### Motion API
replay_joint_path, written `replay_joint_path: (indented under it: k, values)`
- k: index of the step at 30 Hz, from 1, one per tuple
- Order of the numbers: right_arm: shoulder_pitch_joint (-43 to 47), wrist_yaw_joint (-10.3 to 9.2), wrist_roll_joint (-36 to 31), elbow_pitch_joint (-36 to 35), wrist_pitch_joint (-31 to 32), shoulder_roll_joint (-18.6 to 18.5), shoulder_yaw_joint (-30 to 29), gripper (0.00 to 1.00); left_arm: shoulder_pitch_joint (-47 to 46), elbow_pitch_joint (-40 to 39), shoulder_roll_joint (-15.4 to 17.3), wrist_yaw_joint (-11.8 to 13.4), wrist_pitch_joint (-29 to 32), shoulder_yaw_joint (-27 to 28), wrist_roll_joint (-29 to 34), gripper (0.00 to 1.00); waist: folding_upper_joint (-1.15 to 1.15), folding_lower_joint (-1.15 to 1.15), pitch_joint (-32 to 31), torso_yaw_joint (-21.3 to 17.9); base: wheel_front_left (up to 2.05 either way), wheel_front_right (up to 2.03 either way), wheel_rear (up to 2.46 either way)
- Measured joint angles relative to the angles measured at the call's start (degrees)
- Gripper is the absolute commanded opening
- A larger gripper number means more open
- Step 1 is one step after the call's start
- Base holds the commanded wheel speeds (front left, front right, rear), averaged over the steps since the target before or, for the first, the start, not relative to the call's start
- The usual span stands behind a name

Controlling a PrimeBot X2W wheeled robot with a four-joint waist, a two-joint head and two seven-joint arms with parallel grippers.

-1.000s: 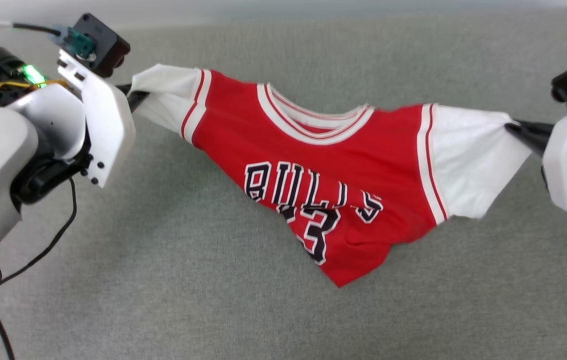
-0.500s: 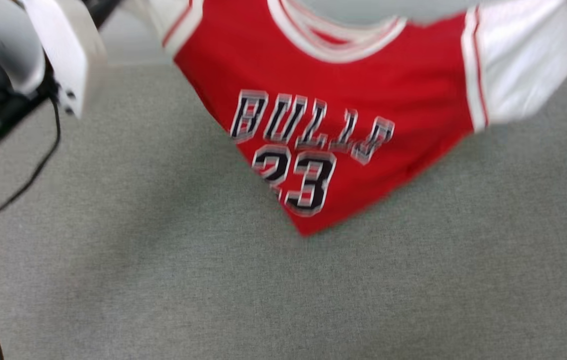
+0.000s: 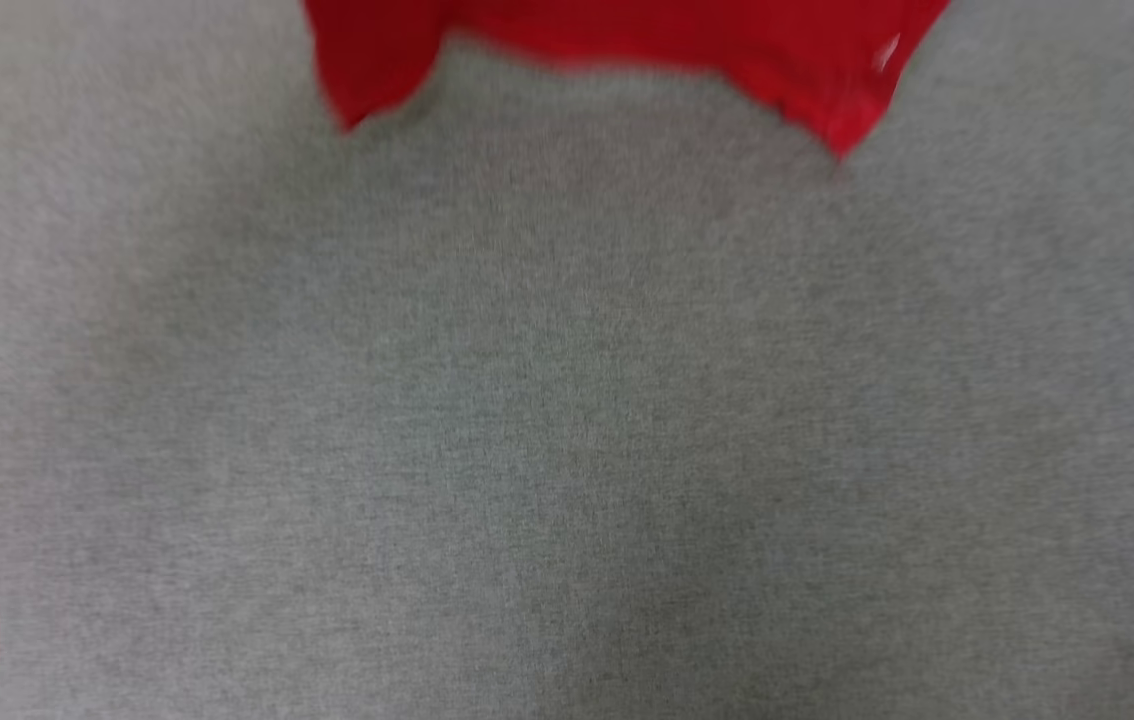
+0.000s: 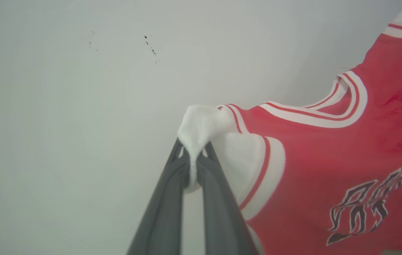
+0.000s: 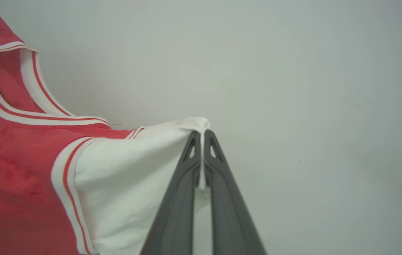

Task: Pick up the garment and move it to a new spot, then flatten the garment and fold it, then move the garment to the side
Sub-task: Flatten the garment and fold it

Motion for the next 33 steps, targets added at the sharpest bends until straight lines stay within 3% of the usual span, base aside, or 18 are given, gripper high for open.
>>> replay_joint_path:
  k: [9,17,22,26,33]
  values:
    - [-14.88,0.0,-9.0,10.25,-5.8,6.54,-1.93,0.0,-13.05,12.65,-6.03,-2.12,-6.82,3.03,2.52,0.0,0.0,0.01,8.15,0.54,0.0,0.0,0.0]
    - [-16.25,0.0,-10.44,16.64,-10.85,10.39,0.98,0.0,-13.8,19.45,-8.96,-4.19,-10.84,1.65,2.97,0.0,0.0,0.0,10.14,1.35,0.0,0.0,0.0]
    - [-9.39,0.0,-8.61,18.9,-14.65,11.55,4.76,0.0,-6.73,21.99,-9.56,-4.82,-13.88,-0.59,2.34,0.0,0.0,0.01,8.99,1.18,0.0,0.0,0.0]
    - [2.47,0.0,-4.5,19.38,-19.75,12.98,9.76,0.0,6.93,21.41,-9.03,-4.58,-18.34,-3.12,0.85,0.0,0.0,0.0,6.27,0.44,0.0,0.0,0.0]
    - [18.92,0.0,1.03,16.19,-23.88,12.95,15.52,0.0,27.48,15.06,-6.37,-0.15,-22.67,-5.36,-2.69,0.0,0.0,0.0,1.38,-0.53,0.0,0.0,0.0]
